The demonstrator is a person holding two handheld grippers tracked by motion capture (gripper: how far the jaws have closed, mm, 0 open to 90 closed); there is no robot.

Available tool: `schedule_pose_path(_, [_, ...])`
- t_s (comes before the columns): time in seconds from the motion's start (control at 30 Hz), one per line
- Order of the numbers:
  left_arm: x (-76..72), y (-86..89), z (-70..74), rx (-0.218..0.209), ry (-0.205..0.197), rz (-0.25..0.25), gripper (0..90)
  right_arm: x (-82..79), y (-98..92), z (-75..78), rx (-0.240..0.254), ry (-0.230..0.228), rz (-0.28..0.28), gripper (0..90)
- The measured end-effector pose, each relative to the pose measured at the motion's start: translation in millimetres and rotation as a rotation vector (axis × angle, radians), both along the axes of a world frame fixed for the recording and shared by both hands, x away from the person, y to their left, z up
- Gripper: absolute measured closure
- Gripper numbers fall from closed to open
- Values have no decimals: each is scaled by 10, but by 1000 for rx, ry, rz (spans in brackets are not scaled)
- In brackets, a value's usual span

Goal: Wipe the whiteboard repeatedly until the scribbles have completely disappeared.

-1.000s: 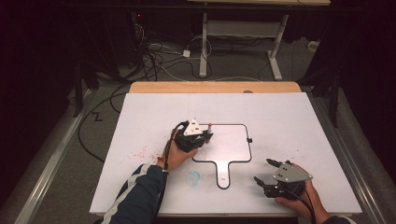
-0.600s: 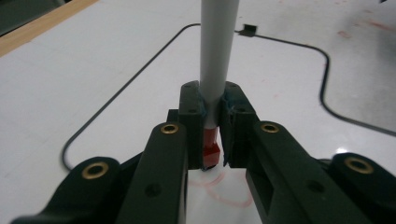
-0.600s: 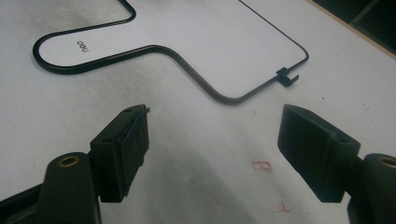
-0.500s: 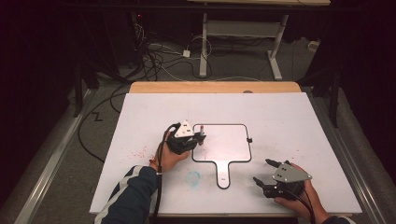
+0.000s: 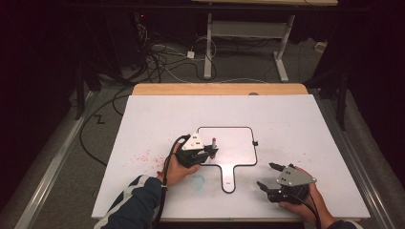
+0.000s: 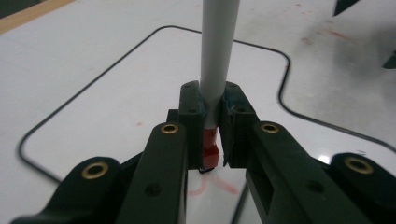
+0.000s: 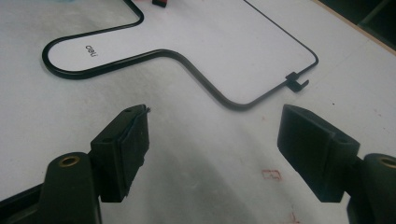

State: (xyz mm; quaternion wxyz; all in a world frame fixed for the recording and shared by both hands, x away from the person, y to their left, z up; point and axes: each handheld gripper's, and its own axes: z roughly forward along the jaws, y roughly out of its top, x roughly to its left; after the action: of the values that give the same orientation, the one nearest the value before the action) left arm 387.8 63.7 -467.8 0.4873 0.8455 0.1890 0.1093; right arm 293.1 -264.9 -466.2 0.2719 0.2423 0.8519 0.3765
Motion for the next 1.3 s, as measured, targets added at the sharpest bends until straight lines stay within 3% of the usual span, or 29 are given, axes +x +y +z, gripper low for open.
schedule_pose_path(0.1, [-21, -11, 10, 14, -10, -16, 791, 0, 6, -4, -1, 2, 2, 258])
schedule_pose_path(0.27, [99, 112, 2, 35, -50, 45, 791, 1, -7, -2, -4, -1, 0, 258])
schedule_pose_path(0.47, [300, 347, -17, 20, -37, 161, 791, -7, 10, -6, -17, -6, 7, 258])
schedule_pose_path(0.6, [324, 397, -34, -17, 0, 173, 791, -5, 12, -9, -18, -3, 10, 258])
schedule_pose_path(0.67, [277, 359, -36, -33, 20, 145, 791, -10, 10, -3, -16, -5, 9, 258])
schedule_pose_path(0.8, [78, 217, -24, -17, 16, 53, 791, -8, 1, 0, -11, -5, 9, 258])
schedule_pose_path(0.97, [-120, 125, -21, -9, 12, -5, 790, -11, 7, -1, -14, -7, 11, 258])
schedule_pose_path(1.03, [-154, 101, -14, 11, -13, -11, 790, -8, 9, -1, -14, -5, 10, 258])
schedule_pose_path(1.13, [-121, 131, -20, 4, -8, -15, 791, -5, 17, -3, -19, -8, 14, 258])
schedule_pose_path(1.3, [-45, 232, -19, 25, -39, 39, 790, -9, 22, -10, -23, -6, 12, 258])
